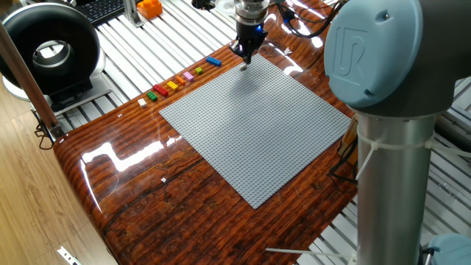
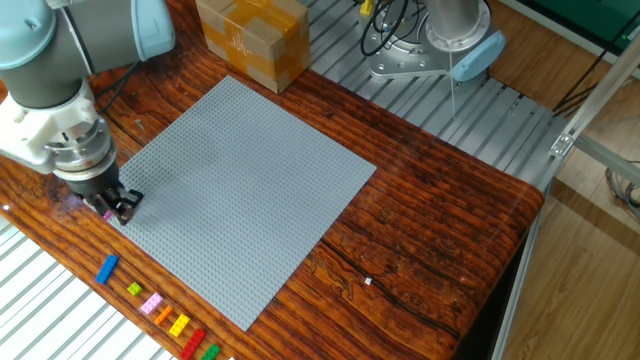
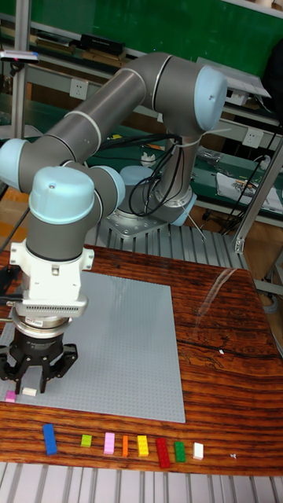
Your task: Build with small Lego blocks
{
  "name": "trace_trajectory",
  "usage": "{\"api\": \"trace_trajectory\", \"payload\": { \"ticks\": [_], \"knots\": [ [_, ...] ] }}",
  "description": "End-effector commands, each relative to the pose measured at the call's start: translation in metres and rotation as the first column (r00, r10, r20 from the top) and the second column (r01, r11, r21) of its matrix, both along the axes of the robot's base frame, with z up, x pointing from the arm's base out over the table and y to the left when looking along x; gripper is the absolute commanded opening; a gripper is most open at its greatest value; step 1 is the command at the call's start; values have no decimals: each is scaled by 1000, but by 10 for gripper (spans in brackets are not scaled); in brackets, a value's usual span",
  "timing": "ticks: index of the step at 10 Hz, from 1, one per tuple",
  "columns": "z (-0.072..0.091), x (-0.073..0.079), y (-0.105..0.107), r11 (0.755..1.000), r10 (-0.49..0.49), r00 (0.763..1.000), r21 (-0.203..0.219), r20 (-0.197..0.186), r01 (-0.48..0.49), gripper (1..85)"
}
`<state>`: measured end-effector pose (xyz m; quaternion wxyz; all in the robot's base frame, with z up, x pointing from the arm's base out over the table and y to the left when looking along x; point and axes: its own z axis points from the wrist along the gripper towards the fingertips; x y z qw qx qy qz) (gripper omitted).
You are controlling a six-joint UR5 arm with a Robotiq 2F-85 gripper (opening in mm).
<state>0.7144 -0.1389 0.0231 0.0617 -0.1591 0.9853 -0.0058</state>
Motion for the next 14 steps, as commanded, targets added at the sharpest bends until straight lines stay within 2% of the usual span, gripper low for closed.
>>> {"api": "trace_trajectory", "payload": {
  "ticks": [1,3,6,7,8,9,14],
  "knots": [
    [4,-1,18,986,149,988,75,30,-151,400],
    [1,-7,10,972,229,973,42,9,-229,397],
    [-11,-4,8,943,331,943,20,33,-332,350],
    [-11,-4,10,937,347,937,25,38,-348,337],
    [-10,-4,6,931,364,931,14,35,-365,333],
    [-10,-6,-3,927,375,927,-11,21,-375,333],
    [-12,-10,-11,923,384,923,-26,3,-384,320]
  ]
}}
